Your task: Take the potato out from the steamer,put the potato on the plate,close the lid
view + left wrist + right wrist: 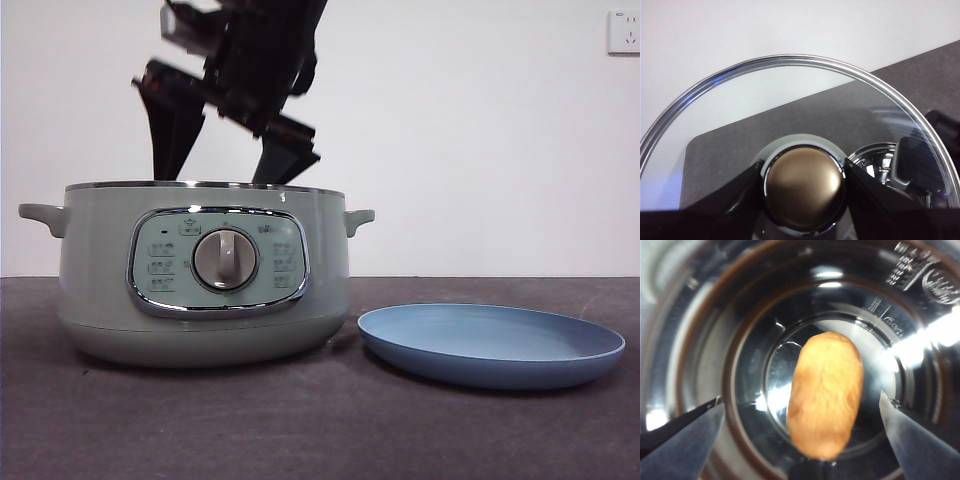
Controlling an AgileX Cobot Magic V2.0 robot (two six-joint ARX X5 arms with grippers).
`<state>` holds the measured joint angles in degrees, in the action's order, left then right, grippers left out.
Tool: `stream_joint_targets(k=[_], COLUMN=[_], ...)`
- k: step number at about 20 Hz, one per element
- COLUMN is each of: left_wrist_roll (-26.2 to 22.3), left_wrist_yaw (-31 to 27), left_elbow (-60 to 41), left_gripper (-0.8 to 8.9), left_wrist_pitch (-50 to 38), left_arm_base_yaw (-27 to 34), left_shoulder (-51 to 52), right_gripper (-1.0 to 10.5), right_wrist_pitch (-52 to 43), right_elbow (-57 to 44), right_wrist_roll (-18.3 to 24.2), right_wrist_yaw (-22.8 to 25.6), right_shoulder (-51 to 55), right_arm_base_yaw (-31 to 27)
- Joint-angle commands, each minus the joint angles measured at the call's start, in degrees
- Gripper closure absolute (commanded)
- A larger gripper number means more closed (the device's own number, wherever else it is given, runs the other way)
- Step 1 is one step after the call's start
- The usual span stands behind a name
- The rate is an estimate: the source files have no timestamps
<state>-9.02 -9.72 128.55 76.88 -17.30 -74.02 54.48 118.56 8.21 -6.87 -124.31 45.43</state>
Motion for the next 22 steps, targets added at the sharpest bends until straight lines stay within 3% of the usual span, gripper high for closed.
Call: stream_joint_targets(k=[1,6,8,11,14,17,20,22], left_wrist_roll=[-0.6,-0.4,-0.2,-0.2,-0.2,-0.2,-0.2,-0.2], left_wrist_yaw=[1.6,2.7,2.7,2.7,2.7,2.7,2.8,3.4], left_elbow=[0.4,0.4,0.4,0.4,0.4,0.4,0.4,0.4], left_gripper=[8.22,8.22,8.22,8.22,8.22,8.22,8.22,8.22], left_wrist_pitch=[3.0,3.0,3.0,3.0,3.0,3.0,3.0,2.9], left_arm_base_yaw=[0.1,0.1,0.2,0.2,0.2,0.2,0.2,0.2], left_shoulder=[0.3,-0.3,-0.4,-0.4,-0.5,-0.6,-2.1,-4.2], right_gripper=[2.9,3.4,5.2,9.5,9.6,9.5,9.5,9.6], right_wrist_pitch=[-1.5,-3.2,-3.3,-3.2,-1.7,10.9,21.5,24.2], right_elbow=[0.1,0.1,0.1,0.1,1.2,12.4,24.9,26.1], right_wrist_roll=[0.5,0.5,0.9,3.2,3.2,2.8,-1.6,-6.1], right_wrist_yaw=[0.0,0.4,1.3,1.3,1.5,7.5,7.6,10.4], right_shoulder=[-2.1,-4.7,-4.7,-4.7,-4.7,-4.7,-2.9,1.4], right_arm_base_yaw=[0.3,0.0,-0.1,-0.2,-0.5,-1.4,-3.9,-5.9])
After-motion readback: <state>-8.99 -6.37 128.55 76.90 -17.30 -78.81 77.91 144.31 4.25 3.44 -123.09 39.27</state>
